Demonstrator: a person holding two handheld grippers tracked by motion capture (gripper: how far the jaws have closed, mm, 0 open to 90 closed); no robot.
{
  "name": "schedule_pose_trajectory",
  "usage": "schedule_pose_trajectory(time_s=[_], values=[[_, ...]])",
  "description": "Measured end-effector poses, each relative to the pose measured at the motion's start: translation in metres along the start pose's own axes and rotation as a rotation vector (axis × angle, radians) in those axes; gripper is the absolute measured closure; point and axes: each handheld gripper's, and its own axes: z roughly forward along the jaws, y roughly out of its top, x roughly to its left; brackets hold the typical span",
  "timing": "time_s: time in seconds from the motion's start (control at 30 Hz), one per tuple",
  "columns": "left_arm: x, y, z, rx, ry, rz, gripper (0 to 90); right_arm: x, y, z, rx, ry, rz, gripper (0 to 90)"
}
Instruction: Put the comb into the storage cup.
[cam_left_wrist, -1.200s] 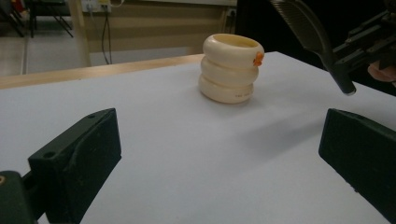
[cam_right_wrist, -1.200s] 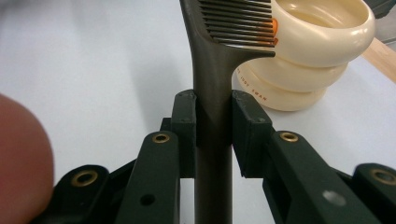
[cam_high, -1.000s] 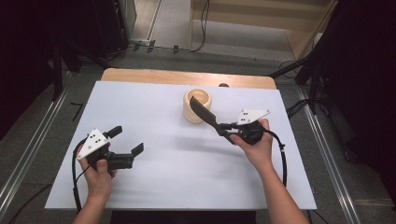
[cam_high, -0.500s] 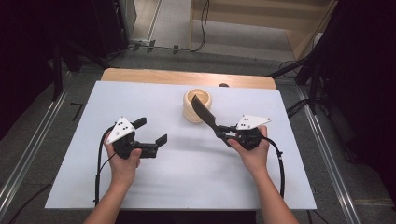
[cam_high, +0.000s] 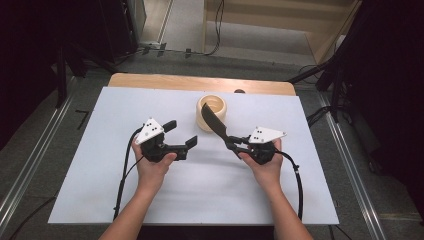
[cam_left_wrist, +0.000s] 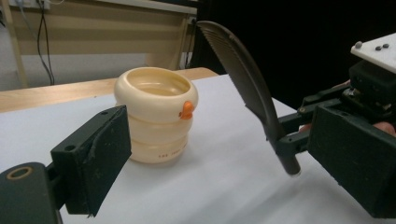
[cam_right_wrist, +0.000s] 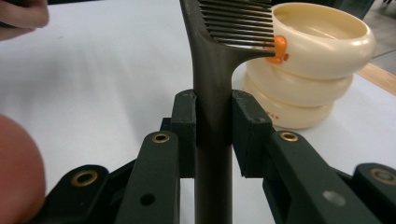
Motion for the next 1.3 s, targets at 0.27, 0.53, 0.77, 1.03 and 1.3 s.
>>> schedule_pose_trajectory(time_s=[0.27, 0.53, 0.77, 1.03, 1.3], values=[[-0.009, 0.004, 0.013, -0.003, -0.006, -0.023, 16.0, 0.006, -0.001, 0.003, -0.027, -0.001, 0.010, 70.6], [-0.021, 0.006, 0.025, -0.006, 0.034, -0.058, 29.4, 0.011, -0.002, 0.006, -0.039, 0.002, 0.004, 70.6], [-0.028, 0.008, 0.034, -0.011, 0.064, -0.101, 44.5, 0.017, 0.000, 0.008, -0.047, -0.005, -0.009, 70.6], [-0.033, 0.005, 0.041, 0.004, 0.094, -0.132, 57.3, 0.026, 0.001, 0.012, -0.057, -0.011, -0.034, 70.5], [-0.034, 0.004, 0.044, 0.021, 0.078, -0.160, 71.9, 0.032, -0.001, 0.016, -0.071, -0.043, -0.026, 70.4]])
